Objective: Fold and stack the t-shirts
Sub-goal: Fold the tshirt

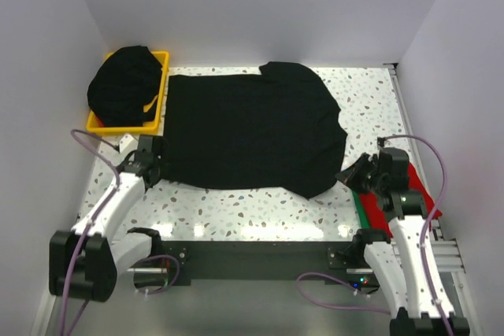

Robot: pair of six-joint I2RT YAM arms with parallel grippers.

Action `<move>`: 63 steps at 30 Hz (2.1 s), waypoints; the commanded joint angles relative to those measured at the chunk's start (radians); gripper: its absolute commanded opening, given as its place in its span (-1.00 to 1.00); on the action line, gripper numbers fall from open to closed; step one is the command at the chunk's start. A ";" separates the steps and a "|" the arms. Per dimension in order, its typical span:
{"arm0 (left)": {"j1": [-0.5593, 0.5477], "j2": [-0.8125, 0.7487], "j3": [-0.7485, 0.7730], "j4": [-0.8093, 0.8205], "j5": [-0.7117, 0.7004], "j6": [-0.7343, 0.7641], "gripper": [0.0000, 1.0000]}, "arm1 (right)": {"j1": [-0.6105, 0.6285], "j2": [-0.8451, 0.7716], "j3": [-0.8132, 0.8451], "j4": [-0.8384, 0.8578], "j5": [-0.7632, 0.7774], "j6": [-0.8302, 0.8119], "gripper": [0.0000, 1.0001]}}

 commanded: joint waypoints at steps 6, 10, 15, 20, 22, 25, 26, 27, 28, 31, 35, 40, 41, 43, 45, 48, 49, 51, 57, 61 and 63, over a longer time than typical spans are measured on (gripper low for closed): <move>0.006 0.441 0.350 0.051 0.016 0.056 -1.00 | -0.004 0.467 0.182 0.380 -0.015 0.017 -1.00; 0.009 0.597 0.495 0.028 0.022 0.062 -1.00 | -0.002 0.651 0.308 0.447 -0.014 0.030 -1.00; 0.035 0.713 0.614 0.001 0.060 0.057 -1.00 | -0.004 0.879 0.431 0.504 -0.025 0.040 -1.00; 0.056 0.748 0.648 0.004 0.077 0.054 -1.00 | -0.002 1.005 0.549 0.530 -0.032 0.051 -1.00; 0.069 0.747 0.650 0.007 0.085 0.056 -1.00 | -0.002 1.048 0.586 0.536 -0.029 0.054 -1.00; 0.084 0.736 0.648 0.010 0.087 0.059 -1.00 | -0.002 1.099 0.629 0.536 -0.029 0.056 -1.00; 0.093 0.733 0.642 0.018 0.085 0.060 -1.00 | -0.002 1.108 0.638 0.544 -0.026 0.057 -1.00; 0.098 0.733 0.642 0.021 0.085 0.063 -1.00 | -0.002 1.117 0.656 0.549 -0.028 0.059 -1.00; 0.105 0.731 0.640 0.022 0.085 0.064 -1.00 | -0.002 1.137 0.675 0.550 -0.029 0.063 -1.00; 0.112 0.736 0.642 0.024 0.085 0.065 -1.00 | -0.002 1.163 0.704 0.544 -0.032 0.065 -1.00; 0.134 0.737 0.634 0.021 0.090 0.062 -1.00 | -0.002 1.194 0.749 0.527 -0.029 0.060 -1.00; 0.142 0.710 0.622 0.034 0.100 0.068 -1.00 | -0.002 1.197 0.761 0.521 -0.005 0.053 -1.00; 0.142 0.707 0.619 0.033 0.100 0.065 -1.00 | -0.002 1.197 0.759 0.523 -0.005 0.051 -1.00; 0.142 0.698 0.614 0.041 0.104 0.070 -1.00 | -0.002 1.191 0.749 0.527 0.002 0.051 -1.00; 0.144 0.695 0.611 0.045 0.104 0.071 -1.00 | -0.001 1.185 0.741 0.530 0.014 0.051 -1.00; 0.147 0.705 0.617 0.062 0.120 0.085 -1.00 | -0.002 1.188 0.744 0.524 0.017 0.050 -1.00; 0.147 0.710 0.622 0.062 0.123 0.087 -1.00 | -0.002 1.188 0.744 0.523 0.020 0.048 -1.00; 0.147 0.725 0.631 0.068 0.128 0.090 -1.00 | -0.002 1.184 0.732 0.520 0.026 0.048 -1.00; 0.147 0.776 0.668 0.068 0.140 0.100 -1.00 | -0.059 1.133 0.669 0.527 0.032 0.051 -1.00; 0.147 0.790 0.680 0.073 0.140 0.103 -1.00 | -0.078 1.104 0.635 0.526 0.046 0.045 -1.00; 0.147 0.803 0.690 0.071 0.139 0.105 -1.00 | -0.084 1.101 0.623 0.527 0.043 0.045 -1.00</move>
